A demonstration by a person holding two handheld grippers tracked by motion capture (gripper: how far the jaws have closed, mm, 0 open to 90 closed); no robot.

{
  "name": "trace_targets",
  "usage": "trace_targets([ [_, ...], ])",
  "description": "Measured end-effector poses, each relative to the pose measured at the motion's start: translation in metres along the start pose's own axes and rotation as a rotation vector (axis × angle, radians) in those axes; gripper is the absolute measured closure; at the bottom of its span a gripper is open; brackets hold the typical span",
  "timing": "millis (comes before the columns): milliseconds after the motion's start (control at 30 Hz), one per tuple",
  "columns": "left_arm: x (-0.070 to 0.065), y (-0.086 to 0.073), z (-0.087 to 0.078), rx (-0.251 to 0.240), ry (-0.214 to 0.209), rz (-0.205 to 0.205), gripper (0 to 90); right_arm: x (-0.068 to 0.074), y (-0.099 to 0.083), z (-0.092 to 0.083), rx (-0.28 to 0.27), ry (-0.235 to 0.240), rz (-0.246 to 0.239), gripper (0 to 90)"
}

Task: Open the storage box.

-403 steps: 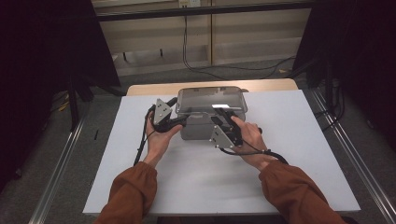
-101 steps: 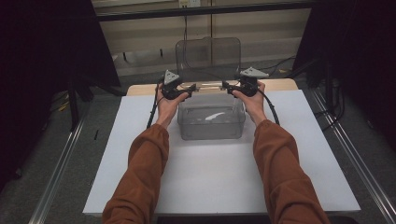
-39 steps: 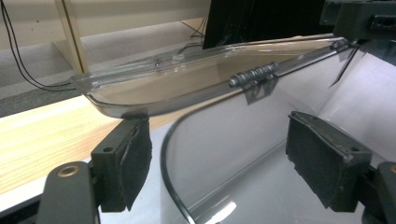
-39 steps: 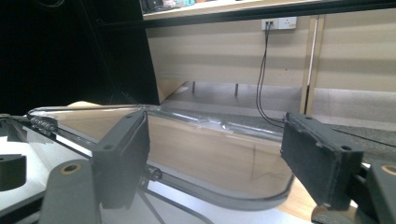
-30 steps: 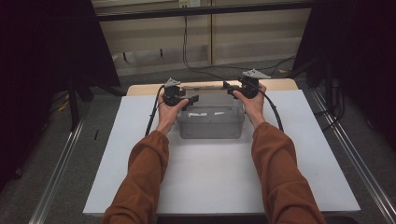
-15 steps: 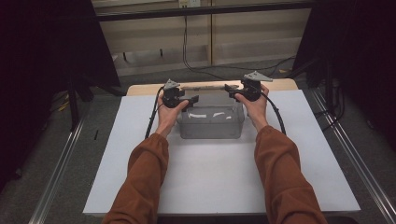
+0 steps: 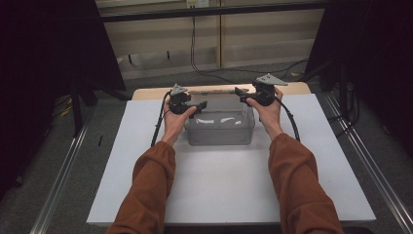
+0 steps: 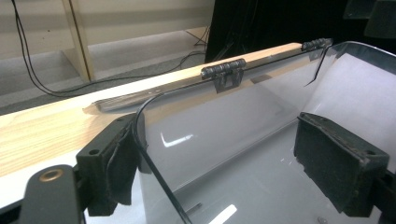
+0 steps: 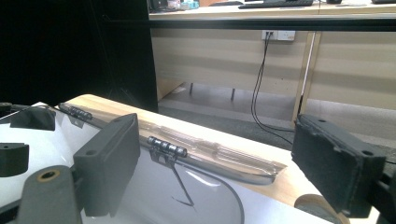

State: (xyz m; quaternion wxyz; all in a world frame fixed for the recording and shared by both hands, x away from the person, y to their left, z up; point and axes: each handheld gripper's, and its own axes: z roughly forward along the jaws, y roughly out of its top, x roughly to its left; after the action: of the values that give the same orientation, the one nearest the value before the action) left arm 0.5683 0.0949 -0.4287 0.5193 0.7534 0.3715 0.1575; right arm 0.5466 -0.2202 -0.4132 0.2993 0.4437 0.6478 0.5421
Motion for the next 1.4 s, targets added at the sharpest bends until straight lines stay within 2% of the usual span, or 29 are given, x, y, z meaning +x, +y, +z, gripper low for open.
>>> trace_targets([
  [233, 0.0, -0.001, -0.009, -0.008, 0.016, 0.007, 11.8, 0.001, 0.0, -0.007, 0.003, -0.004, -0.015, 14.6],
  [333, 0.0, 0.0, -0.014, -0.035, 0.034, -0.004, 10.1, 0.001, -0.001, -0.009, 0.001, -0.008, -0.014, 14.1],
  [367, 0.0, 0.0, -0.015, -0.045, 0.028, -0.01, 8.4, 0.001, -0.001, -0.01, 0.0, -0.007, -0.013, 13.9],
  [467, -0.004, 0.002, -0.02, -0.058, 0.04, 0.02, 7.9, 0.002, 0.0, -0.013, -0.006, -0.007, -0.023, 12.7],
  [633, -0.008, 0.004, -0.027, -0.087, 0.047, 0.028, 6.2, 0.004, -0.001, -0.02, -0.004, -0.013, -0.024, 9.0],
  [700, -0.01, 0.004, -0.03, -0.111, 0.042, 0.021, 5.4, 0.005, -0.002, -0.023, -0.007, -0.018, -0.03, 8.2],
  [767, -0.012, 0.005, -0.033, -0.123, 0.039, 0.04, 5.3, 0.006, -0.001, -0.027, -0.014, -0.015, -0.03, 7.0],
  [967, -0.019, 0.006, -0.041, -0.156, 0.012, 0.05, 3.1, 0.011, -0.001, -0.036, -0.016, -0.003, -0.044, 3.2],
  [1200, -0.026, 0.008, -0.052, -0.192, 0.008, 0.091, 2.9, 0.015, -0.001, -0.044, -0.03, -0.013, -0.063, 3.2],
  [1300, -0.029, 0.007, -0.058, -0.206, 0.006, 0.08, 3.0, 0.018, 0.0, -0.05, -0.031, -0.017, -0.072, 3.0],
  [1400, -0.031, 0.006, -0.063, -0.207, 0.006, 0.088, 3.2, 0.02, 0.001, -0.055, -0.04, -0.021, -0.079, 3.0],
])
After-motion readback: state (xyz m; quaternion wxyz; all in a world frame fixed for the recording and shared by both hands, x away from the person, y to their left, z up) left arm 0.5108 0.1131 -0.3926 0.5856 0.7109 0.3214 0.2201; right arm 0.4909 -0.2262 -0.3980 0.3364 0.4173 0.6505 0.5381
